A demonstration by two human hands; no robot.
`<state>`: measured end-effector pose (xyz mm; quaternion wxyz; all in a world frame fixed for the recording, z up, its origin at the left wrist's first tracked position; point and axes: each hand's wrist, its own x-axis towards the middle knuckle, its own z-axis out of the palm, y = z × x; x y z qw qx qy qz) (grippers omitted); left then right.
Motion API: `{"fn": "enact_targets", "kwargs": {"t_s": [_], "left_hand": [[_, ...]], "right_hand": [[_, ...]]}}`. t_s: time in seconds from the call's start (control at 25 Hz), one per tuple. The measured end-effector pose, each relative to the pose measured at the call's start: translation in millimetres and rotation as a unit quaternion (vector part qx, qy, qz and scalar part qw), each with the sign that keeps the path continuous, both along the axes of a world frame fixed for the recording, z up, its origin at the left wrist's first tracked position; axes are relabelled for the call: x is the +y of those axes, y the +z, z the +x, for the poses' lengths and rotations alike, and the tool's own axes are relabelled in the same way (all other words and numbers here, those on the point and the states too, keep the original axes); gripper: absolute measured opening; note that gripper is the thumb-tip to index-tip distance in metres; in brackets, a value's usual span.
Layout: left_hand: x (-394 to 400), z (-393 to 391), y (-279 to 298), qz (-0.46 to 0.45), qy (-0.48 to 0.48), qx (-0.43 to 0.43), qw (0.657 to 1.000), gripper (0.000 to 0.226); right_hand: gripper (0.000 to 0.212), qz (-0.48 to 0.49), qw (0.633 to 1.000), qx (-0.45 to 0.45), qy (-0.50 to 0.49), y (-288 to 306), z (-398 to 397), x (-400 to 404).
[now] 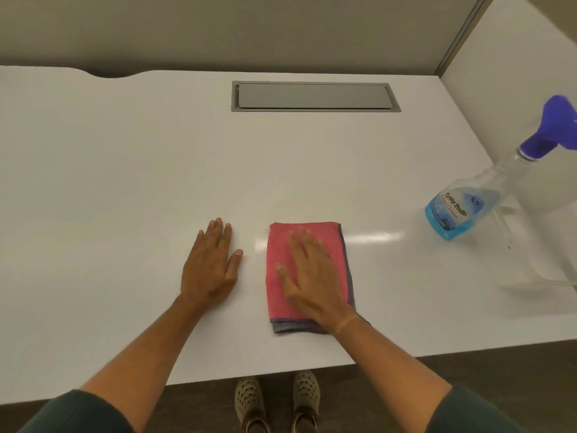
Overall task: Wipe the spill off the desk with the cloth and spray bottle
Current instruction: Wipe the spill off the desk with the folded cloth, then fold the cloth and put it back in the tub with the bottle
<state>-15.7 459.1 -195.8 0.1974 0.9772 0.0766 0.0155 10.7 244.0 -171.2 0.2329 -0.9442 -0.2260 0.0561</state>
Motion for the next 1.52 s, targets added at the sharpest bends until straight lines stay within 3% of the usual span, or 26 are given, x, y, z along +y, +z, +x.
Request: {"fn": "enact_targets", "kwargs": {"t_s": [0.12,0.28,0.48,0.64,1.12,1.36,1.52], "left_hand": [[-13,-11,6,-0.033,0.031,-0.021,0.999,0.064],[-47,-22,17,-0.066,0.066,-0.057,0.994,0.046],[-72,-15,31,-0.167,0.118,-0.009,0.979,0.034],[-74,-5,39,-0.232,0.199,0.043,0.951,0.025],[-76,7,49,-0.308,0.248,0.102,0.913,0.017],[-76,8,50,-0.327,0.261,0.108,0.902,0.02],[-77,10,50,-0.328,0.258,0.124,0.9,0.02]], "right_hand": [[0.056,0.081,0.987,-0.008,-0.141,12,4,-39],[0.048,0.122,0.965,0.075,-0.22,16,9,-81],[0.029,0.124,0.948,0.138,-0.258,19,18,-89],[0.039,0.129,0.942,0.163,-0.265,24,28,-88],[0.029,0.172,0.899,0.268,-0.301,30,40,-77],[0.037,0.199,0.868,0.324,-0.319,28,42,-75],[0.035,0.177,0.875,0.33,-0.308,29,40,-69]]}}
